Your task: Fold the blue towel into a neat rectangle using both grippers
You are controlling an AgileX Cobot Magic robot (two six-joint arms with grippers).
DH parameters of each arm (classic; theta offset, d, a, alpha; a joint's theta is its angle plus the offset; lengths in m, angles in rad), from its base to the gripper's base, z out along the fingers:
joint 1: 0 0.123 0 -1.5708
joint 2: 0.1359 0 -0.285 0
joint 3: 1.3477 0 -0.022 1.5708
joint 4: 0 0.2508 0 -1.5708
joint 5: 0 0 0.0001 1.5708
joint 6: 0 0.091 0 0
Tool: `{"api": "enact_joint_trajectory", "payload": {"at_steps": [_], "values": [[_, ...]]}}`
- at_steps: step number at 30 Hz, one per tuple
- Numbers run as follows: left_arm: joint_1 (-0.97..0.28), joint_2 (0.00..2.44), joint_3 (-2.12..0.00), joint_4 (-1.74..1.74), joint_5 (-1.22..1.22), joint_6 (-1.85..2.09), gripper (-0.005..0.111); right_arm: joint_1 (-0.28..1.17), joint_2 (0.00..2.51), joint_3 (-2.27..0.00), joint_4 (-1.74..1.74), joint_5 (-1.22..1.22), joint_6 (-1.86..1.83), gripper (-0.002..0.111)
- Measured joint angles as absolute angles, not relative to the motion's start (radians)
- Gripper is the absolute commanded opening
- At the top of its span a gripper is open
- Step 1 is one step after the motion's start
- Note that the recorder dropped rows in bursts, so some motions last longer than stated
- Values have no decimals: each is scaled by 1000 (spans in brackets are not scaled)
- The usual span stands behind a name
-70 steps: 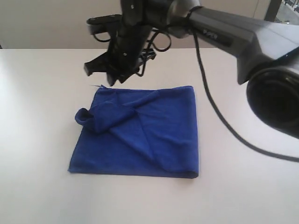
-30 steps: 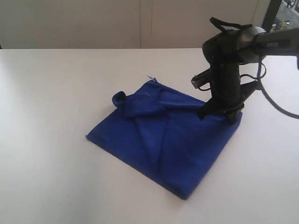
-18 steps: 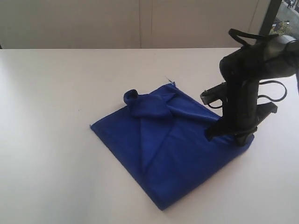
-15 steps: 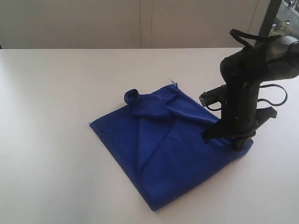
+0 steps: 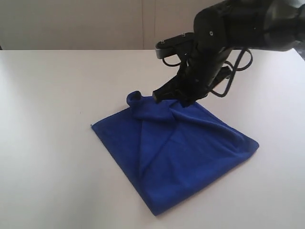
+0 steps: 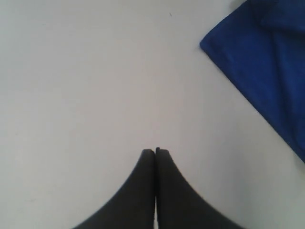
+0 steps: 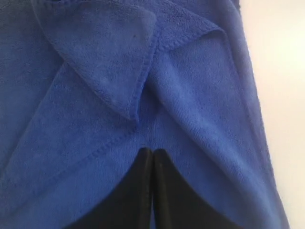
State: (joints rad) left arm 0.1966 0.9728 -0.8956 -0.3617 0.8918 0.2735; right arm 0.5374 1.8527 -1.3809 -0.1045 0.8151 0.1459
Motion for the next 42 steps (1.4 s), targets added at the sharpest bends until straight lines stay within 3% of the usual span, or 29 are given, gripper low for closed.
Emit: {"api": "enact_joint_trajectory", "payload": {"at_steps": [13,35,42], "values": [[197,973,-896,-362,892,274,0,640,2070,-1564,294,781,-105,0],[197,973,-896,-362,892,274,0,717,2421,-1946,307,741,-100,0],[197,973,-896,-362,892,274,0,693,2481,-2005,236,598,81,0]]}}
